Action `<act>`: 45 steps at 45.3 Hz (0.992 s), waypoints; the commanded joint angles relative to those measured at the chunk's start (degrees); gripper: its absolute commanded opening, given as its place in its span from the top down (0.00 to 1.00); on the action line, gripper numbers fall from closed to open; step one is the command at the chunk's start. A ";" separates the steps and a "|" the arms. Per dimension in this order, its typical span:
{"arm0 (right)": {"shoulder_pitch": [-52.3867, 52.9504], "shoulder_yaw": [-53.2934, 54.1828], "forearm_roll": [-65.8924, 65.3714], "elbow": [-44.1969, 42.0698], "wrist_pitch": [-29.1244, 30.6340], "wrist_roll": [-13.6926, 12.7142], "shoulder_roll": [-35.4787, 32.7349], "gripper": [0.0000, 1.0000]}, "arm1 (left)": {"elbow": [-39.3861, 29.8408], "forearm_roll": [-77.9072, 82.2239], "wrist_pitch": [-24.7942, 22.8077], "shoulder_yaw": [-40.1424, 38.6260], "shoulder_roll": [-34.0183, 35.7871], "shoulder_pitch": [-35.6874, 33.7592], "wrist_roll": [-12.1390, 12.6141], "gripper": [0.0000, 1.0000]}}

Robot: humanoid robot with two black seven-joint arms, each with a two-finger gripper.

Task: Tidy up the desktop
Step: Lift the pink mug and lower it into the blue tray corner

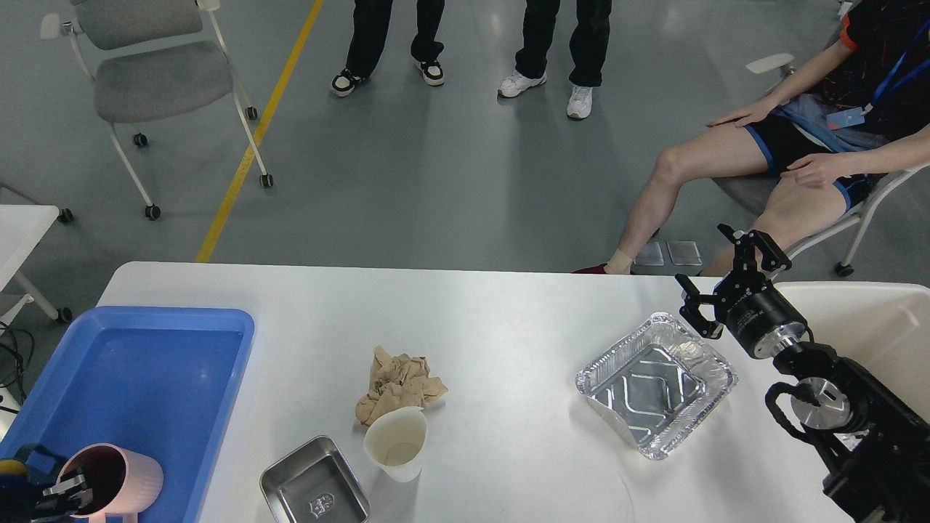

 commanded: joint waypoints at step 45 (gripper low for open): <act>0.53 0.00 -0.09 -0.17 -0.18 0.00 0.03 0.00 | -17.22 -3.06 -23.26 -27.32 23.66 -4.21 -0.52 0.26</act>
